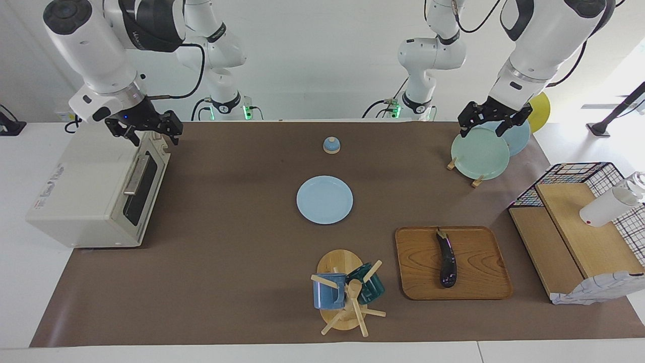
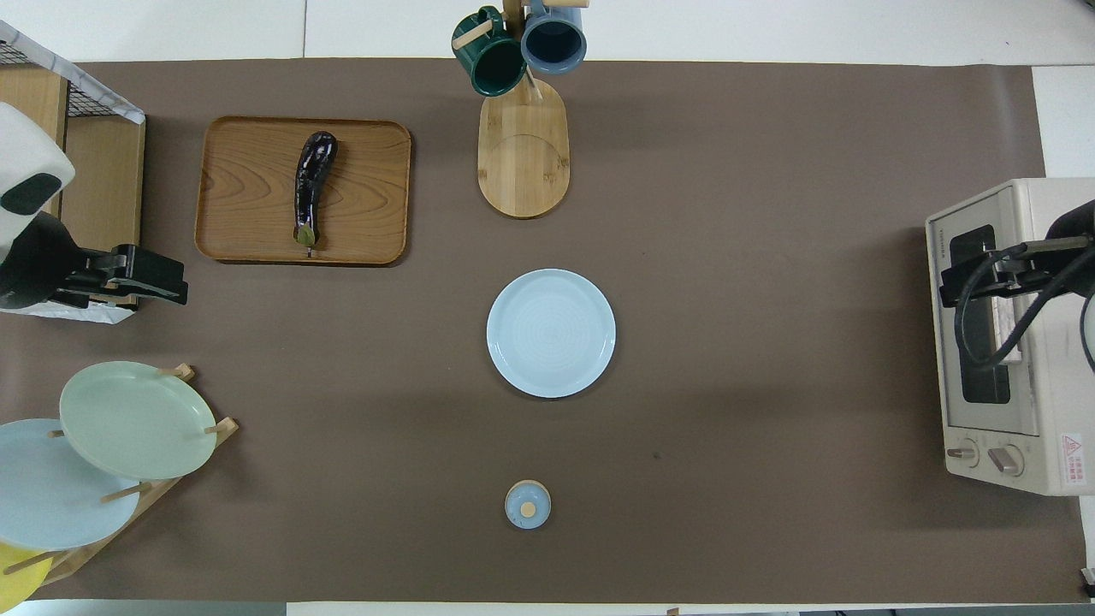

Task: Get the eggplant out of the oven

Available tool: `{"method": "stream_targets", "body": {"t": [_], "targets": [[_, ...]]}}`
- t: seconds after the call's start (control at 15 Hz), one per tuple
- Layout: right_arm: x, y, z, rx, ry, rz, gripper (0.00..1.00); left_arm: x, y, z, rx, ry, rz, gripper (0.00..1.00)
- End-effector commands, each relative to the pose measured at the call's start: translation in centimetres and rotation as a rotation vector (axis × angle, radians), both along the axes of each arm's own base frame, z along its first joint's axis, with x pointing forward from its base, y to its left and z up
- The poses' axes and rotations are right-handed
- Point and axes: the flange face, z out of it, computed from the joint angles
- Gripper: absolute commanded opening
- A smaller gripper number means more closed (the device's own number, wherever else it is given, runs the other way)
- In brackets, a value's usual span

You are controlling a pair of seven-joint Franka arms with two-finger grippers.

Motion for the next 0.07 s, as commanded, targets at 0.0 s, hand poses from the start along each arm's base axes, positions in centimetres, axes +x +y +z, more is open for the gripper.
{"method": "stream_targets", "body": {"t": [0.0], "targets": [[-0.36,-0.24,0.15,0.024,0.010,-0.013,1.00,0.11,-0.26,0.12,-0.012,0.004,0.011,1.00]]}}
